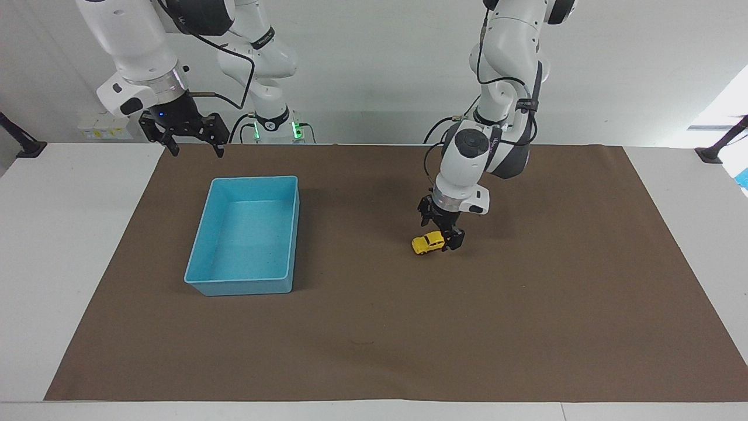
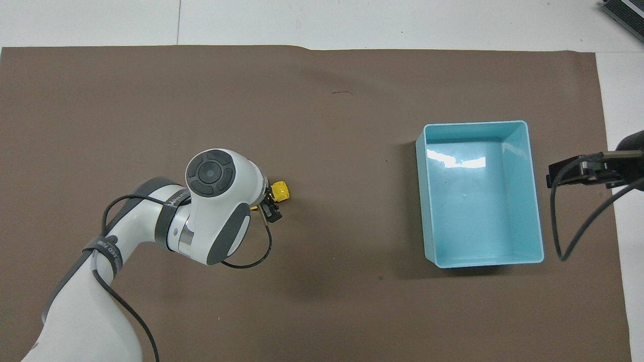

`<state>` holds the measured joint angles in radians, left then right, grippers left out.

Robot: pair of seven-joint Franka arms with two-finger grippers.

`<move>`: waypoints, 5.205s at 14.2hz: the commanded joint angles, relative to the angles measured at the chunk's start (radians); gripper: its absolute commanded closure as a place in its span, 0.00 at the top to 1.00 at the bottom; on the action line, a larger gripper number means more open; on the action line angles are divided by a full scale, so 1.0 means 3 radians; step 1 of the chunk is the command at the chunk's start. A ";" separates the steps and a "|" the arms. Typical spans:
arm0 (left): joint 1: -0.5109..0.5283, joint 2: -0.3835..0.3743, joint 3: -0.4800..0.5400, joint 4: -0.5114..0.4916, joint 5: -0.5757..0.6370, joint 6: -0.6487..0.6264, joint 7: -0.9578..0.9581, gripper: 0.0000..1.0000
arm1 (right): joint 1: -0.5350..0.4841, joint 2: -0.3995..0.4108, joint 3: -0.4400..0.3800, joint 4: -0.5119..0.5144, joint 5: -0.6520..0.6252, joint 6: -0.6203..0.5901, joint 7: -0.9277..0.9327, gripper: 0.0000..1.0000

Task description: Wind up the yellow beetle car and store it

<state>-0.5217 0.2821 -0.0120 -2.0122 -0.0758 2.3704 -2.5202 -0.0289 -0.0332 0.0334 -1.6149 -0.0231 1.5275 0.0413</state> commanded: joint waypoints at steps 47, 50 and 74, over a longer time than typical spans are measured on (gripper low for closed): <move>0.0568 -0.0296 0.0086 0.0218 0.0028 -0.0707 0.1696 1.00 | -0.0031 -0.0068 0.0022 -0.0068 0.0021 0.0042 -0.0061 1.00; 0.0563 -0.0291 0.0096 0.0254 0.0028 -0.0722 0.1942 1.00 | -0.0042 -0.0043 0.0022 -0.0103 0.0057 0.0205 -0.0219 1.00; 0.0609 -0.0153 0.0076 0.0745 0.0099 -0.0722 0.5429 1.00 | 0.0863 0.1082 0.0052 -0.0078 -0.0250 0.1499 0.4631 1.00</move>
<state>-0.3499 0.2263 0.0160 -1.8188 -0.0364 2.1826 -0.9671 0.2127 0.2575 0.0442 -1.6434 -0.0627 1.9448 1.3077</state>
